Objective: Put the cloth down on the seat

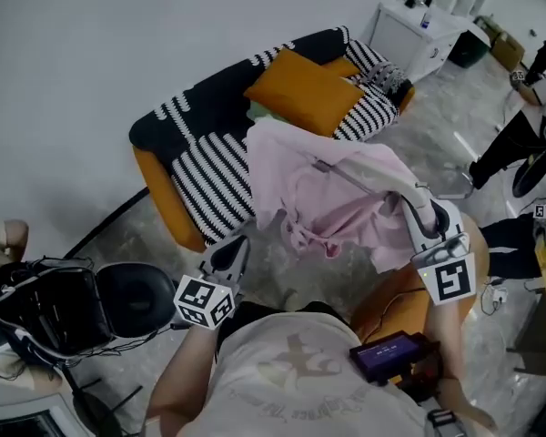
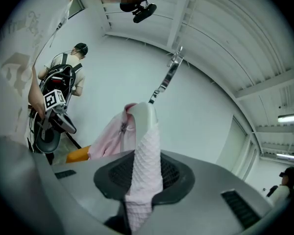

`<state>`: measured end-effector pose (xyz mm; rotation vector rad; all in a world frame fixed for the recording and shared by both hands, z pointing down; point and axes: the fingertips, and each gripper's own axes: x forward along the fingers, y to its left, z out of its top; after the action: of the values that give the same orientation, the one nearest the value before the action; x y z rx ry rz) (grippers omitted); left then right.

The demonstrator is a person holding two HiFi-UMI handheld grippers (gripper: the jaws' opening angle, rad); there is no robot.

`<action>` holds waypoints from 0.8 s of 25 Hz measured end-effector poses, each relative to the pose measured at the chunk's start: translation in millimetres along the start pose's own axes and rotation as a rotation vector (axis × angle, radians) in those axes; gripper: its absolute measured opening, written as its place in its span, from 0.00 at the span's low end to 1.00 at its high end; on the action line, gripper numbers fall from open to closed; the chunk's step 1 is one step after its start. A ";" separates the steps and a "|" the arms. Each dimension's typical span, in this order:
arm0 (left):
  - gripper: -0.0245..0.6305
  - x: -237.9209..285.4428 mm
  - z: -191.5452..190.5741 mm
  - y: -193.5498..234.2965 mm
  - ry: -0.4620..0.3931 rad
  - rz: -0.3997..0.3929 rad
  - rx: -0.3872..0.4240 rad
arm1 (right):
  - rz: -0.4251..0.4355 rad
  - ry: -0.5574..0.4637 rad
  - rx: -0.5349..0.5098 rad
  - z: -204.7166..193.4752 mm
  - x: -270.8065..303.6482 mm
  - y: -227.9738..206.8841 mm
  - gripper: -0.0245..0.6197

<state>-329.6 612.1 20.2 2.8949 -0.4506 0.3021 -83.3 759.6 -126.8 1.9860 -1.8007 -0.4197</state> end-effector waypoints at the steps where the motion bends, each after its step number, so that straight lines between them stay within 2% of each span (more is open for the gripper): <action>1: 0.06 1.9 2.2 -1.0 0.000 -0.001 0.004 | -0.003 0.006 0.013 -4.7 0.7 -2.6 0.17; 11: 0.06 23.4 27.7 6.3 0.010 0.015 0.035 | 0.015 0.012 0.115 -30.3 30.0 -14.3 0.17; 20: 0.06 38.3 43.4 9.4 -0.002 -0.002 0.076 | 0.042 0.029 0.140 -49.1 58.0 1.8 0.17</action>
<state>-289.5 583.1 -11.1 2.9700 -0.4454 0.3229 -54.1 707.3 -80.1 2.0318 -1.8965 -0.2560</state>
